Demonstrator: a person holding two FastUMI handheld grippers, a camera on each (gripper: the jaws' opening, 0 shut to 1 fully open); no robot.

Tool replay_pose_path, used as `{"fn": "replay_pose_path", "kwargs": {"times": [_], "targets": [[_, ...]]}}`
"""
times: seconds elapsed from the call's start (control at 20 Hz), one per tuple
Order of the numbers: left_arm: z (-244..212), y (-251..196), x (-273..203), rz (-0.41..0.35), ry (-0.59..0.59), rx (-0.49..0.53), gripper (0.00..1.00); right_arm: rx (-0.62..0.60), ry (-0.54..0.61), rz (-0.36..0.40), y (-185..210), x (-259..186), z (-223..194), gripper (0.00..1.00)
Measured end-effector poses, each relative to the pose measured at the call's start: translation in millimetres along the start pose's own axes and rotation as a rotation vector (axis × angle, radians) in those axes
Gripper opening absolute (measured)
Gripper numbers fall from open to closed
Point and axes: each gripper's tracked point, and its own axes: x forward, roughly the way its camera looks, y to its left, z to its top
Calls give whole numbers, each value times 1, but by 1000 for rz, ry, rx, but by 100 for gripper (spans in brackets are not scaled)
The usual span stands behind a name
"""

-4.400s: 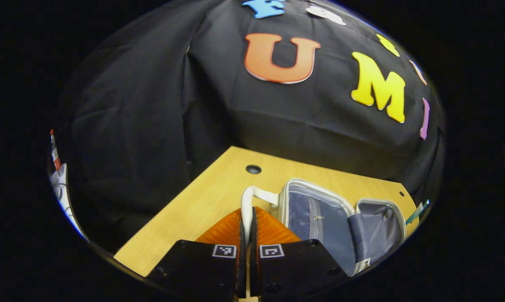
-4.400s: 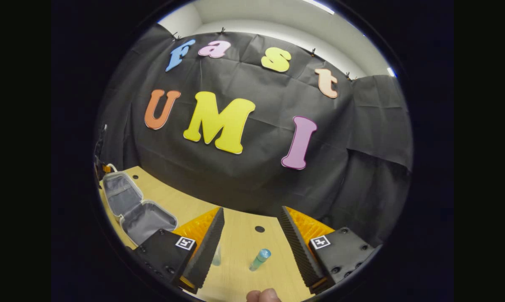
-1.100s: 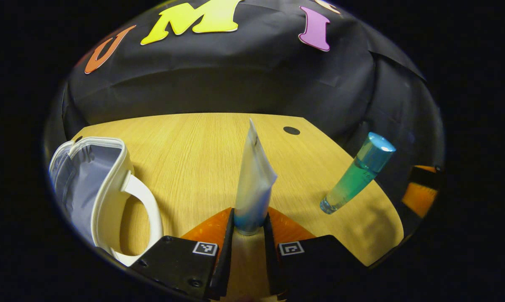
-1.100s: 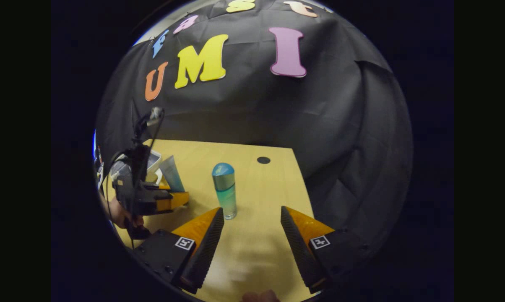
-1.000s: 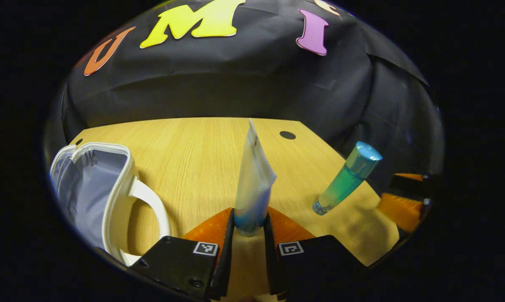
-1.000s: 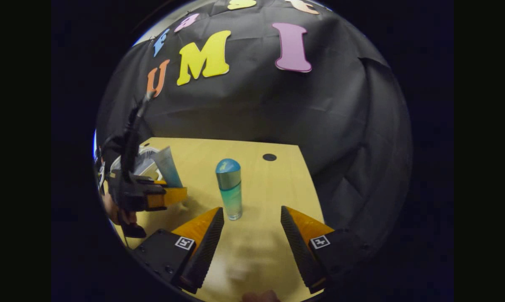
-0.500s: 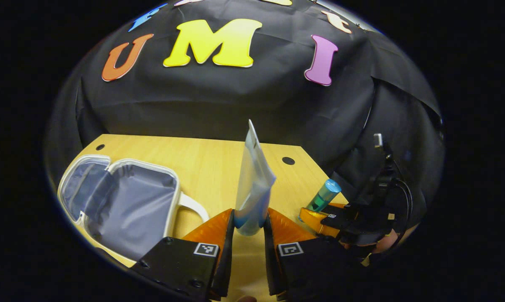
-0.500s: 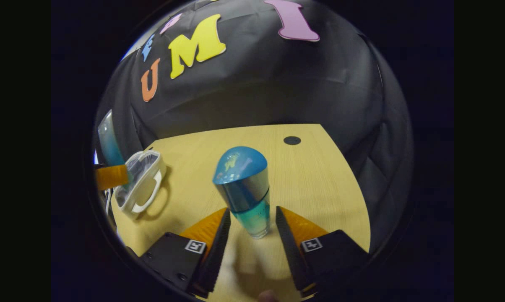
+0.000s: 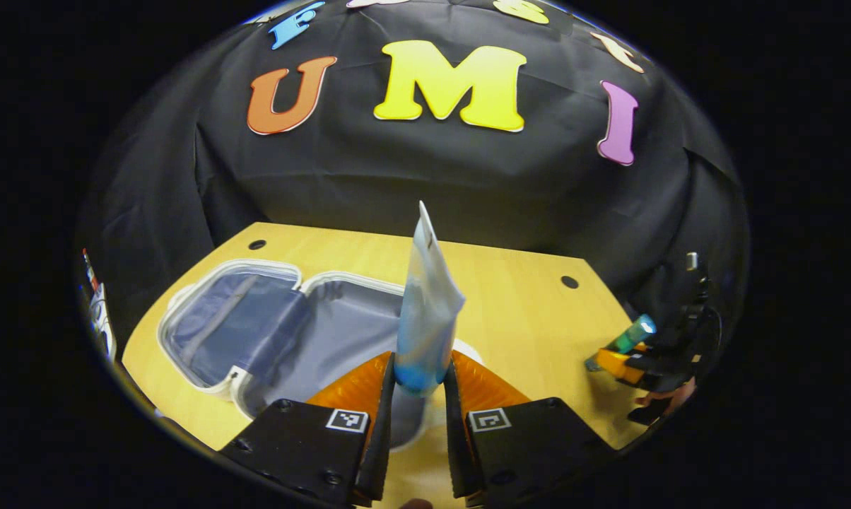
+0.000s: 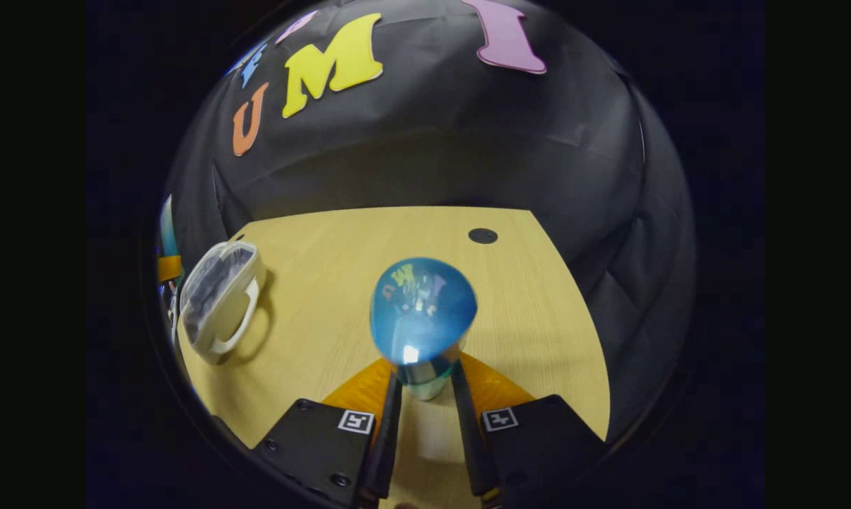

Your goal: First open the suitcase, pack the skin care products into it, and then close the suitcase.

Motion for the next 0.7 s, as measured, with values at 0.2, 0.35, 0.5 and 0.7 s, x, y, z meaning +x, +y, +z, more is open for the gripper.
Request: {"fn": "replay_pose_path", "kwargs": {"times": [0.2, 0.35, 0.5, 0.7], "targets": [[-20, 71, 15, 216, 118, 78, 37, 12, -9, 51, 22, -44, 24, 37], [-48, 108, 33, 365, 255, 124, 37, 43, -17, 80, 36, -82, 42, 37], [-69, 120, 35, 481, 403, 194, 37, 37, -48, 101, 46, -118, 58, 35], [-86, 148, 48, 582, 536, 271, 37, 74, -98, 122, 55, -149, 74, 37]]}}
